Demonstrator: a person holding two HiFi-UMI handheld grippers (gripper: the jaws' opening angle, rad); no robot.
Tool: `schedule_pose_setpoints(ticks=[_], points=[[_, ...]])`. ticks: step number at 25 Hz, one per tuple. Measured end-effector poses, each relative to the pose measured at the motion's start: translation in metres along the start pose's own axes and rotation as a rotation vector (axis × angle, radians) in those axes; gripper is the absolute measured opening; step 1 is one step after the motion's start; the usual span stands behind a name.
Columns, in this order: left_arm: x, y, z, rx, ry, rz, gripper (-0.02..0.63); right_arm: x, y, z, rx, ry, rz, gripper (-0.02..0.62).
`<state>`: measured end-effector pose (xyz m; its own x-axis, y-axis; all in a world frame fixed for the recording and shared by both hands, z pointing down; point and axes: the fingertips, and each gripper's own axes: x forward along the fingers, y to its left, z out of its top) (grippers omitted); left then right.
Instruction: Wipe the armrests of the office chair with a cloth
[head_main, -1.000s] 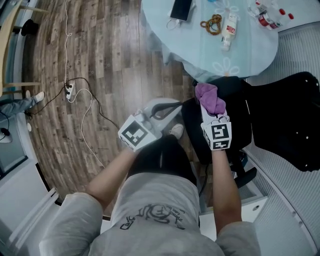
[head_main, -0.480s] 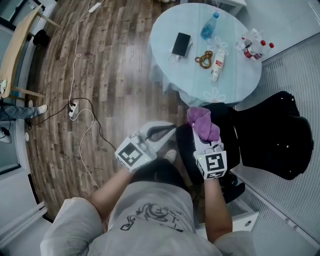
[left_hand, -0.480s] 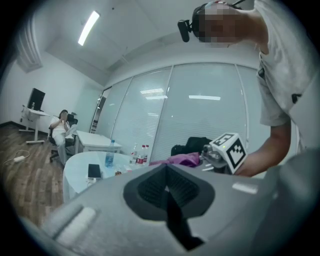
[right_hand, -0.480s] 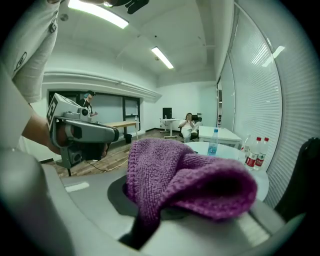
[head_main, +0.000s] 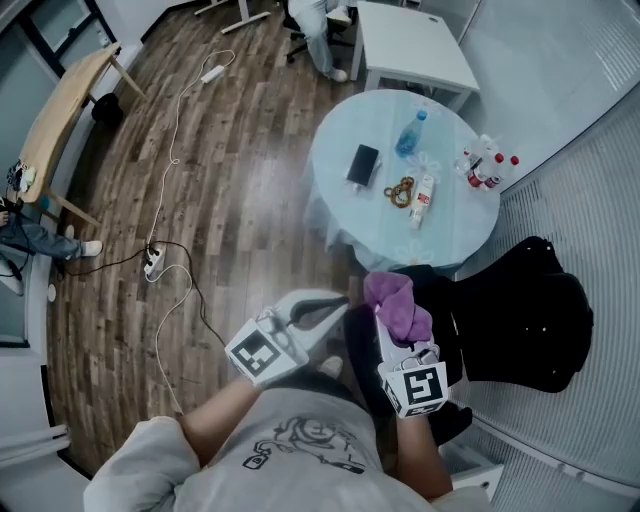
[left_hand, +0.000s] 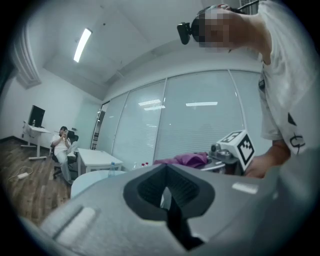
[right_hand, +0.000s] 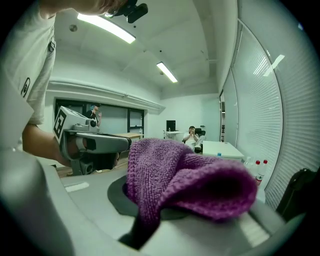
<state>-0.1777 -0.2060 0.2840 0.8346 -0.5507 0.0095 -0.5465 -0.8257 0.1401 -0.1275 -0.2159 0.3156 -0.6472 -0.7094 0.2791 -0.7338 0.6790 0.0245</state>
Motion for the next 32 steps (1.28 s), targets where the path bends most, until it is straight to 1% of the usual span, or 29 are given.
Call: schedule_pose_setpoints(ticks=[3, 6, 11, 15, 19, 22, 29, 32], points=[[-0.010, -0.010, 0.026, 0.033, -0.019, 0.009, 0.001, -0.015, 0.010, 0.030, -0.004, -0.037, 0.004, 0.028], [-0.020, -0.022, 0.049, 0.059, -0.036, 0.014, 0.001, -0.028, 0.024, 0.055, 0.006, -0.074, 0.029, 0.028], [-0.035, -0.039, 0.080, 0.071, -0.052, 0.023, 0.001, -0.051, 0.044, 0.092, -0.027, -0.121, 0.056, 0.028], [-0.051, -0.053, 0.105, 0.091, -0.080, 0.034, 0.000, -0.065, 0.064, 0.114, -0.039, -0.155, 0.081, 0.029], [-0.057, -0.068, 0.116, 0.106, -0.078, 0.036, 0.001, -0.077, 0.079, 0.127, -0.034, -0.168, 0.105, 0.028], [-0.059, -0.073, 0.119, 0.100, -0.078, 0.040, 0.001, -0.082, 0.085, 0.133, -0.046, -0.184, 0.117, 0.029], [-0.059, -0.073, 0.125, 0.107, -0.090, 0.046, 0.002, -0.080, 0.081, 0.139, -0.048, -0.196, 0.100, 0.029], [-0.058, -0.073, 0.125, 0.111, -0.087, 0.045, 0.002, -0.079, 0.081, 0.137, -0.055, -0.186, 0.103, 0.029]])
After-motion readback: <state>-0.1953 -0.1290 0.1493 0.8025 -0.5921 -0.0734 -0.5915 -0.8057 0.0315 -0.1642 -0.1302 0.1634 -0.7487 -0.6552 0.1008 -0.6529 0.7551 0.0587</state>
